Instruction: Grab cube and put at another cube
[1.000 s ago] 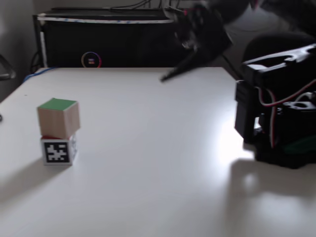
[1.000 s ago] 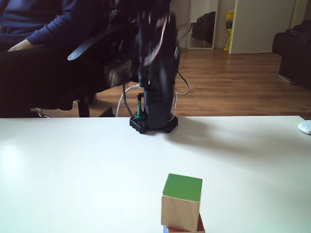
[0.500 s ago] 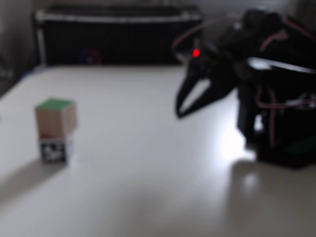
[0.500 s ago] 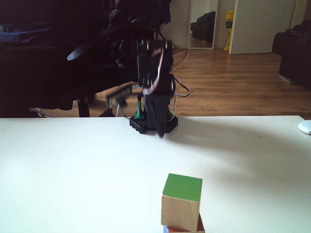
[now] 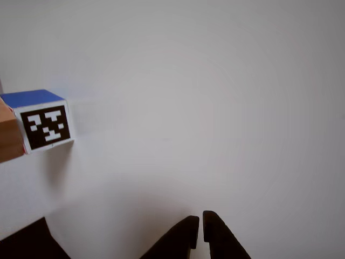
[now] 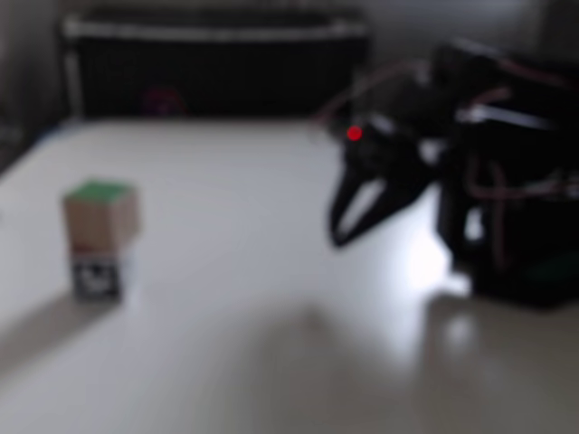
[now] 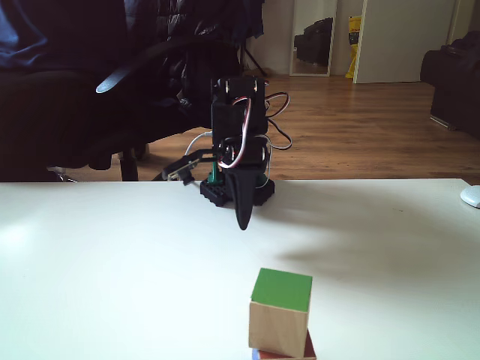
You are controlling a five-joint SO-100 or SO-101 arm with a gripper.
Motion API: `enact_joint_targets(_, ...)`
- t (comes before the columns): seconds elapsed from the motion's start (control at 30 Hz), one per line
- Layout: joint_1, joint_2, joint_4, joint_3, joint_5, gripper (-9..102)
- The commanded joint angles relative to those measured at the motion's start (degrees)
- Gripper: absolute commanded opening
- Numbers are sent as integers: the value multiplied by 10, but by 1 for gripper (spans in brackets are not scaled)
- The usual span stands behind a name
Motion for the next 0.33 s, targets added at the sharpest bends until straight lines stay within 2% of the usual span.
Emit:
enact_joint_targets(0.0,-2,3,-2,-4,1,0)
enact_joint_targets(0.3,2,3,-2,-4,4,0)
